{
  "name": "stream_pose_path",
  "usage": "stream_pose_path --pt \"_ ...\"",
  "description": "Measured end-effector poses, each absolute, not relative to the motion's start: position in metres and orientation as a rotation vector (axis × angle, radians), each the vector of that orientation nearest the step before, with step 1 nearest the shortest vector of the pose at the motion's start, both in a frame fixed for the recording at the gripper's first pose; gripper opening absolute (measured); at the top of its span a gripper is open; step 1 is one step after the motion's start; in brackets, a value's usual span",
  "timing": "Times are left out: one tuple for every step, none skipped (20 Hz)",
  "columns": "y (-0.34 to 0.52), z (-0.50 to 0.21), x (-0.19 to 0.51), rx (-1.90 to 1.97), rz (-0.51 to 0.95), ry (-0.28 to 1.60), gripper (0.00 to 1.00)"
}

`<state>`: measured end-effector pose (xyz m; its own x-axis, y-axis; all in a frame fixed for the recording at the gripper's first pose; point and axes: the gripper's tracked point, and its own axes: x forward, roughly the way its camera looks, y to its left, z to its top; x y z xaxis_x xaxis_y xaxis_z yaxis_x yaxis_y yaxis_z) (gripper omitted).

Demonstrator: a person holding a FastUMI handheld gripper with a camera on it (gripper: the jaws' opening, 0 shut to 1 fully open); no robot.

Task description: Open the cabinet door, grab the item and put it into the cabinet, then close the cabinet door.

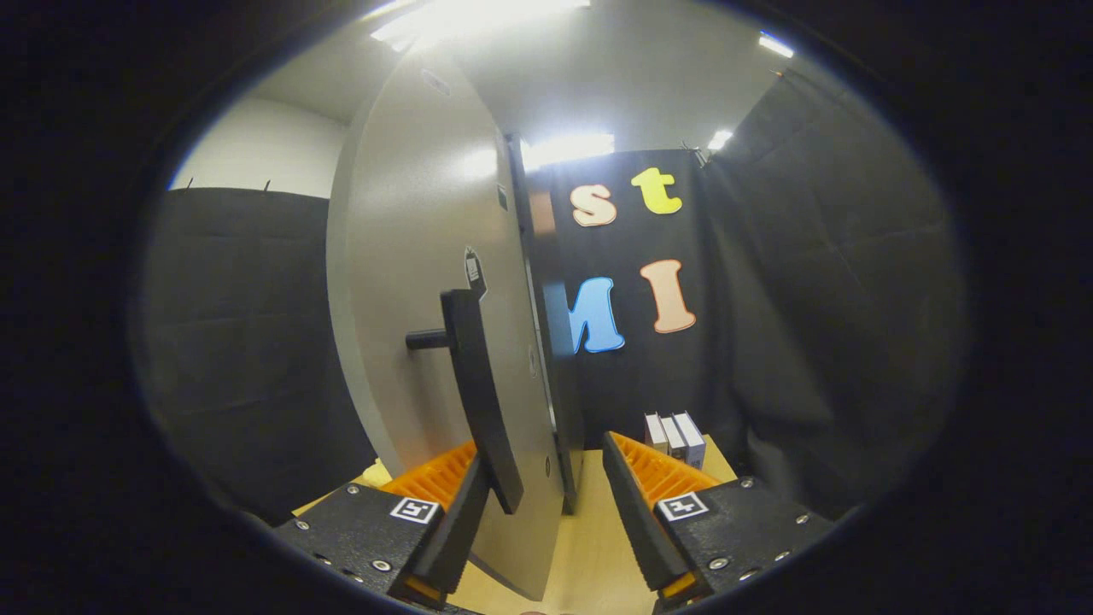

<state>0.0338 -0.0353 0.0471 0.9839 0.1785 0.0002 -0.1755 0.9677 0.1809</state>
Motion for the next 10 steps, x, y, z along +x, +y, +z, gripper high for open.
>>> stream_pose_path --pt "-0.036 0.045 0.03 0.186 0.188 0.014 0.85" --pt "-0.037 0.044 0.025 0.173 0.195 0.009 0.88" --pt "-0.04 0.041 0.021 0.148 0.196 0.005 0.91" --pt "-0.043 0.039 0.016 0.124 0.197 0.0 0.92" --pt "-0.043 0.037 0.01 0.114 0.204 -0.005 0.93" --pt "-0.043 0.037 0.004 0.12 0.217 -0.007 0.93" --pt "-0.042 0.034 -0.002 0.139 0.232 -0.004 0.93" --pt "-0.04 0.032 -0.007 0.17 0.25 0.001 0.93" --pt "-0.033 0.033 -0.015 0.209 0.291 0.003 0.93" --pt "-0.025 0.034 -0.023 0.24 0.335 0.005 0.93"
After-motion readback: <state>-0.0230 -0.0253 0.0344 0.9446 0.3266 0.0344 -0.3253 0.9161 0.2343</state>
